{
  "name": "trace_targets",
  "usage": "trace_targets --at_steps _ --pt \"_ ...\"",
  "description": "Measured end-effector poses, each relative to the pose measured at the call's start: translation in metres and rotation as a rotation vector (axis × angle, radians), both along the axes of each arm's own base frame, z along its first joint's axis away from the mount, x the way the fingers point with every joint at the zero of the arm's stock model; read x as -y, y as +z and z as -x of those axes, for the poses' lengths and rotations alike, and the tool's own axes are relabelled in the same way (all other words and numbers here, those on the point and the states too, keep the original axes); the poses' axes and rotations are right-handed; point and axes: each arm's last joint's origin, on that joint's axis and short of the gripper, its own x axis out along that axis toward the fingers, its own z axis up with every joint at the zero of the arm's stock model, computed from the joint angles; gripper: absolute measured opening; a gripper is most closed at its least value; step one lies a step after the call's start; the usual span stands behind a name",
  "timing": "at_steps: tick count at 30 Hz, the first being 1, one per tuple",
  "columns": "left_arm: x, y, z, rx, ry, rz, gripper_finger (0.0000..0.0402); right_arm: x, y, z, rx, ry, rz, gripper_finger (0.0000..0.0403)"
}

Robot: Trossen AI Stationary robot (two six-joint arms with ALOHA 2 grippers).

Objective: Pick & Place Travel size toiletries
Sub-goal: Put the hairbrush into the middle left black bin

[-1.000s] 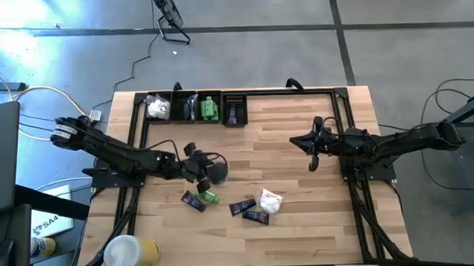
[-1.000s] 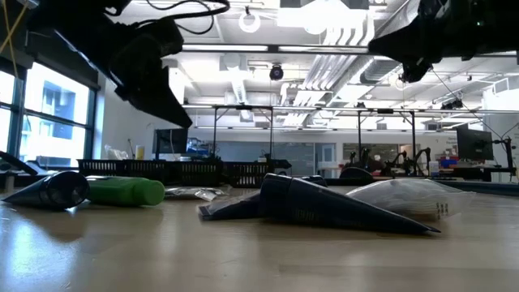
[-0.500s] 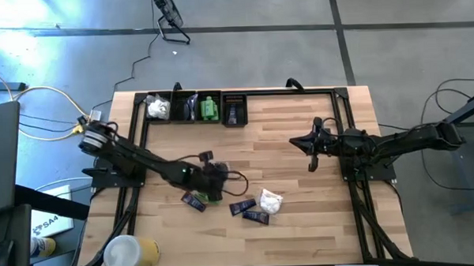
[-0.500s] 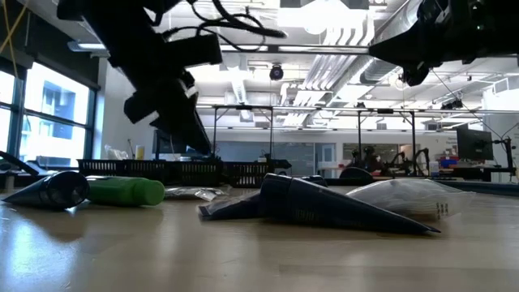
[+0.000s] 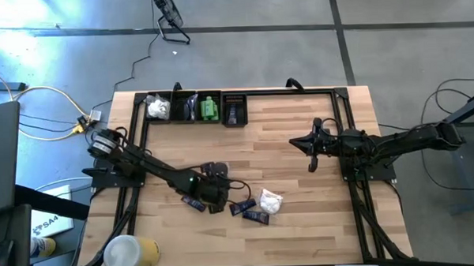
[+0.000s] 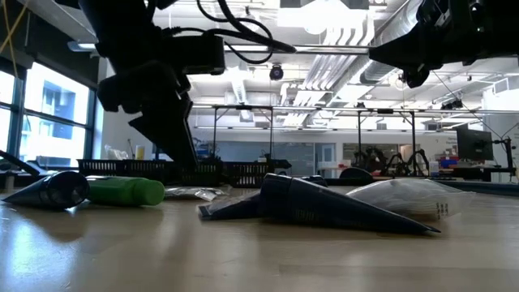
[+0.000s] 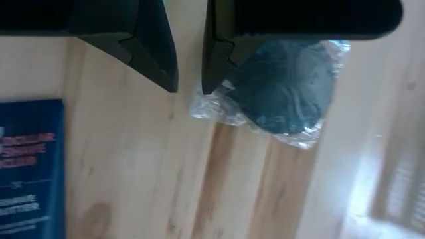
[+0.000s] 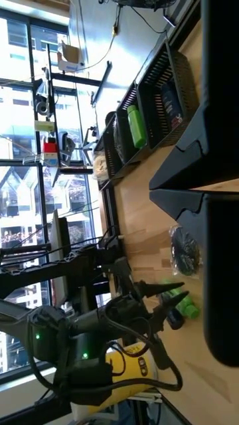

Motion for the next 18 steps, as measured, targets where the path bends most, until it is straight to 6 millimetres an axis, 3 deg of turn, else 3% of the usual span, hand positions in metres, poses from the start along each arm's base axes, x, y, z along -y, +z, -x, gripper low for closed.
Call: trace_targets --at_steps 10,18 --pt "0.0012 -0.0006 0.0003 -0.026 -0.049 0.030 0.0071 -0.0001 -0.0002 0.0000 -0.001 0.001 -0.004 0.0002" --pt "-0.0003 -0.0003 0.0004 -0.017 -0.031 -0.012 0.0147 -0.0001 -0.0001 0.0000 0.003 0.001 -0.022 0.0002"
